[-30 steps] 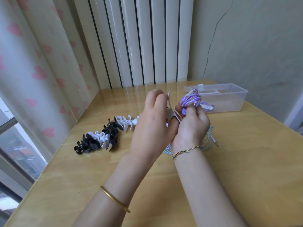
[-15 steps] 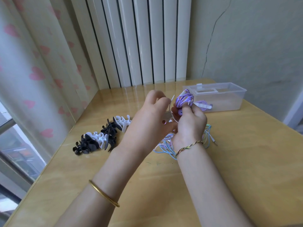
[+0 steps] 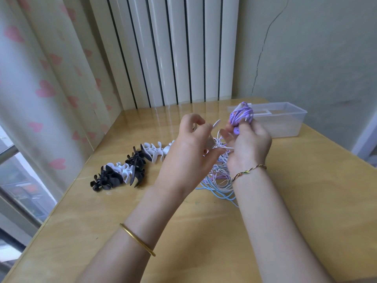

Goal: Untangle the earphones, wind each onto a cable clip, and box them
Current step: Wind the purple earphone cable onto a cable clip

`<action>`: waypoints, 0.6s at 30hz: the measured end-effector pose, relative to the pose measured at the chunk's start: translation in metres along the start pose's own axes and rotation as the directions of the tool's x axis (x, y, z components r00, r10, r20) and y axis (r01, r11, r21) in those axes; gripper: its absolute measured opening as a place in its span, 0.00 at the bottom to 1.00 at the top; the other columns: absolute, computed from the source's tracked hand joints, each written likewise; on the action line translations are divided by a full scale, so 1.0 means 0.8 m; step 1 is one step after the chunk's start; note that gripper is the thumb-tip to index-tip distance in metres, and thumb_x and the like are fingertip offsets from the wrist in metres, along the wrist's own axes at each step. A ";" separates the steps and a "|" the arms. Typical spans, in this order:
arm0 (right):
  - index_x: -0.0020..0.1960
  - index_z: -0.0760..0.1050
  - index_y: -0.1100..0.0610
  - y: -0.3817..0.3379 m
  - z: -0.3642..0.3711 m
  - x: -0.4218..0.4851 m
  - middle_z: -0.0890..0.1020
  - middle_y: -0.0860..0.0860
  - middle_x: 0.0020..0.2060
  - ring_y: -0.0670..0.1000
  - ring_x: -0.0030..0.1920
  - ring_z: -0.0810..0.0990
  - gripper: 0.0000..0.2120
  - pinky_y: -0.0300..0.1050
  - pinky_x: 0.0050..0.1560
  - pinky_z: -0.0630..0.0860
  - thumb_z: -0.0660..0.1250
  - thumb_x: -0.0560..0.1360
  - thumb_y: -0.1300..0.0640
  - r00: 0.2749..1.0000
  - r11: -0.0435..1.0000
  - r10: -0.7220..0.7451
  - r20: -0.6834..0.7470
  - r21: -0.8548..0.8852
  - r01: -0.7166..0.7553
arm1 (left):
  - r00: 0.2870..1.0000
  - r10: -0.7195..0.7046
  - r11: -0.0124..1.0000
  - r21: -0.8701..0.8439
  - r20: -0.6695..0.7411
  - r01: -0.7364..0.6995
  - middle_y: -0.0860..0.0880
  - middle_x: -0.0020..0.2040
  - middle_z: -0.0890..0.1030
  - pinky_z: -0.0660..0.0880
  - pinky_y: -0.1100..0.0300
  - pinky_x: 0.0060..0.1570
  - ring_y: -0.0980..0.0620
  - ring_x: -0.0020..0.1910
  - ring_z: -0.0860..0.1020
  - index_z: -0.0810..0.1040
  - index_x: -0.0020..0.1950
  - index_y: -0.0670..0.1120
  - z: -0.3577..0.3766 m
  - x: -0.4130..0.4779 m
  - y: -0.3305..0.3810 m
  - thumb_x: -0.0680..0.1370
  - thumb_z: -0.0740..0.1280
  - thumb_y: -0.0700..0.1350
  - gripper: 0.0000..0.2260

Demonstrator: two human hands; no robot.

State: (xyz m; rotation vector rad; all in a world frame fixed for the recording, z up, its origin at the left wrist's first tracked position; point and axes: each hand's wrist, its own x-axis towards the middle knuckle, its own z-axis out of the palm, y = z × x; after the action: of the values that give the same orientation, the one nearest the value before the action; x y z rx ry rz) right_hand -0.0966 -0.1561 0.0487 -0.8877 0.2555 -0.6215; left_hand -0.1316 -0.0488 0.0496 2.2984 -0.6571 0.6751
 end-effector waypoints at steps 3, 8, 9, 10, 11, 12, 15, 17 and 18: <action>0.39 0.77 0.59 -0.007 -0.011 0.027 0.77 0.49 0.29 0.47 0.27 0.77 0.12 0.50 0.34 0.80 0.59 0.78 0.64 0.961 0.880 -0.242 0.136 -0.385 0.277 | 0.999 -0.003 0.999 0.034 0.049 0.001 0.56 0.55 0.63 0.74 0.57 0.42 0.54 0.39 0.74 0.76 0.53 0.43 -0.006 0.001 0.002 0.74 0.72 0.49 0.14; 0.48 0.80 0.61 -0.013 -0.016 0.041 0.82 0.58 0.41 0.60 0.44 0.78 0.11 0.49 0.44 0.72 0.59 0.77 0.62 0.775 0.282 -0.345 0.529 -0.729 0.623 | 0.983 0.024 1.000 0.010 0.180 -0.026 0.53 0.57 0.65 0.71 0.60 0.43 0.50 0.39 0.76 0.76 0.53 0.41 -0.002 0.003 0.009 0.74 0.72 0.48 0.13; 0.49 0.80 0.60 -0.015 -0.018 0.040 0.81 0.57 0.40 0.59 0.43 0.77 0.11 0.49 0.43 0.71 0.59 0.77 0.63 0.749 0.243 -0.342 0.567 -0.717 0.653 | 0.983 0.016 1.000 0.002 0.184 -0.017 0.52 0.57 0.65 0.71 0.61 0.43 0.49 0.40 0.76 0.76 0.52 0.41 -0.001 0.004 0.009 0.74 0.72 0.48 0.13; 0.49 0.80 0.60 -0.018 -0.021 0.038 0.80 0.57 0.38 0.59 0.42 0.77 0.10 0.50 0.43 0.72 0.59 0.77 0.63 0.722 0.228 -0.345 0.599 -0.693 0.684 | 0.983 0.007 1.000 -0.009 0.183 -0.005 0.52 0.57 0.65 0.70 0.62 0.43 0.49 0.41 0.75 0.77 0.51 0.40 -0.001 0.005 0.007 0.74 0.72 0.48 0.13; 0.47 0.79 0.59 -0.020 -0.024 0.036 0.79 0.55 0.36 0.59 0.41 0.77 0.10 0.50 0.42 0.72 0.59 0.77 0.63 0.698 0.226 -0.353 0.624 -0.667 0.710 | 0.984 -0.002 1.000 -0.019 0.179 0.006 0.51 0.56 0.65 0.69 0.63 0.43 0.49 0.41 0.75 0.77 0.50 0.40 -0.001 0.006 0.006 0.74 0.72 0.48 0.13; 0.46 0.79 0.58 -0.021 -0.026 0.034 0.78 0.54 0.34 0.58 0.40 0.77 0.10 0.49 0.41 0.72 0.59 0.77 0.64 0.673 0.226 -0.365 0.643 -0.640 0.734 | 0.985 -0.013 0.999 -0.027 0.173 0.018 0.51 0.56 0.65 0.69 0.63 0.43 0.49 0.42 0.74 0.76 0.49 0.40 -0.001 0.007 0.004 0.73 0.72 0.48 0.13; 0.48 0.80 0.59 -0.020 -0.032 0.029 0.79 0.53 0.35 0.54 0.39 0.74 0.10 0.44 0.38 0.65 0.59 0.76 0.64 0.613 0.195 -0.426 0.665 -0.595 0.780 | 0.986 -0.042 0.998 -0.047 0.161 0.050 0.51 0.55 0.65 0.68 0.64 0.43 0.51 0.43 0.73 0.77 0.50 0.41 -0.002 0.010 0.001 0.73 0.73 0.48 0.13; 0.50 0.80 0.60 -0.021 -0.035 0.025 0.79 0.53 0.37 0.51 0.39 0.72 0.11 0.40 0.38 0.62 0.59 0.76 0.64 0.580 0.188 -0.456 0.675 -0.564 0.804 | 0.986 -0.062 0.995 -0.065 0.154 0.073 0.52 0.55 0.66 0.68 0.67 0.43 0.53 0.44 0.71 0.77 0.53 0.41 -0.003 0.013 -0.001 0.73 0.73 0.48 0.15; 0.51 0.80 0.60 -0.020 -0.036 0.024 0.79 0.53 0.37 0.50 0.39 0.71 0.11 0.39 0.38 0.62 0.59 0.76 0.64 0.566 0.191 -0.468 0.678 -0.548 0.814 | 0.986 -0.069 0.994 -0.075 0.151 0.081 0.51 0.55 0.66 0.68 0.68 0.43 0.54 0.44 0.71 0.77 0.54 0.41 -0.004 0.015 -0.001 0.73 0.73 0.48 0.15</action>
State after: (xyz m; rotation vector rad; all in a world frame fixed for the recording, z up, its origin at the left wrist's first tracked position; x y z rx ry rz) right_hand -0.1005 -0.1938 0.0442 -2.1438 -0.2786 -1.1737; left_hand -0.1232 -0.0490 0.0583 2.3009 -0.6495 0.4378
